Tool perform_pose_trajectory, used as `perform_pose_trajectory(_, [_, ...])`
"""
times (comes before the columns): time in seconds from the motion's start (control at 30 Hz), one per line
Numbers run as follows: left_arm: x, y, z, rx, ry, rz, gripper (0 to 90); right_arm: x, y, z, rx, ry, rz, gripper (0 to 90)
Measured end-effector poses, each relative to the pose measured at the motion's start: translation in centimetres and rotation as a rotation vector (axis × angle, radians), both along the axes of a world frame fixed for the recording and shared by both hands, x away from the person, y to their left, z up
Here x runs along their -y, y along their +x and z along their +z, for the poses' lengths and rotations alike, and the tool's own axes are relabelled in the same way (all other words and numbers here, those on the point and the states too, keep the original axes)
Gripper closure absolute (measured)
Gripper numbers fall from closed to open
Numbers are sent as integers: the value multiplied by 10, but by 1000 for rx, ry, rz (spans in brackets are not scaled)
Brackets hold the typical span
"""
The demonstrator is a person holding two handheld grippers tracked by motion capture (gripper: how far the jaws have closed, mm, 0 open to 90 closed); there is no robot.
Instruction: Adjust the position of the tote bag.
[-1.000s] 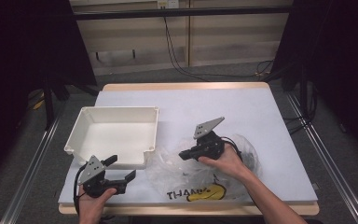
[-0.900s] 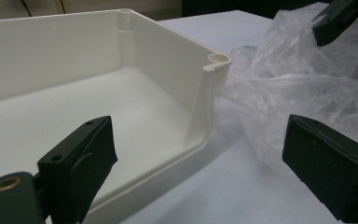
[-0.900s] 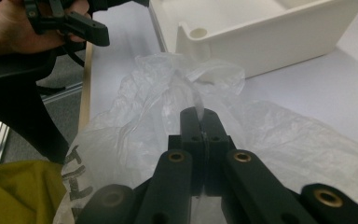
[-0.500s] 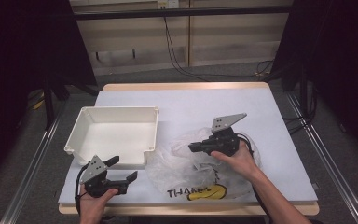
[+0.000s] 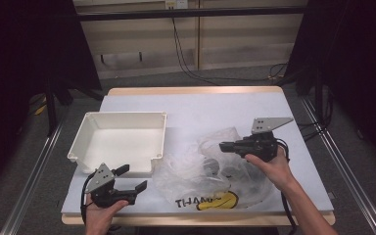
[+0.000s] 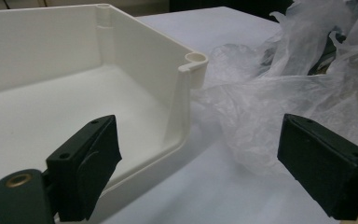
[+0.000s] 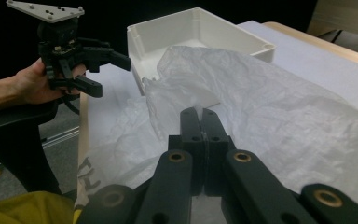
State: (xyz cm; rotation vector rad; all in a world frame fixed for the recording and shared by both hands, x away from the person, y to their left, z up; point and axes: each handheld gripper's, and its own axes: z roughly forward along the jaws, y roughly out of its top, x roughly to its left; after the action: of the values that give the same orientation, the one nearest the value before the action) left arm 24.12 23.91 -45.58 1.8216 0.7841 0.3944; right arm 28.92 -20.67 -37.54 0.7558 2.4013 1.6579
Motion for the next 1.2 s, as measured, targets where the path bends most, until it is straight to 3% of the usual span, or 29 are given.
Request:
perform_pose_trajectory(0.13, [3,-1,3,7,2,-11,185,24,-8,5,12,20,-52,900])
perform_pose_trajectory(0.43, [20,1,6,6,16,-103,315,65,-23,9,30,43,-136,900])
perform_pose_trajectory(0.53, [24,-1,7,5,26,-100,323,75,-27,10,36,48,-154,900])
perform_pose_trajectory(0.67, [27,-5,15,30,-19,-121,322,88,-33,11,45,58,-178,900])
perform_pose_trajectory(1.07, [31,-4,27,47,-62,-108,274,122,-55,16,73,85,-252,900])
perform_pose_trajectory(1.2, [34,-4,36,63,-93,-142,262,129,-59,15,74,83,-269,900])
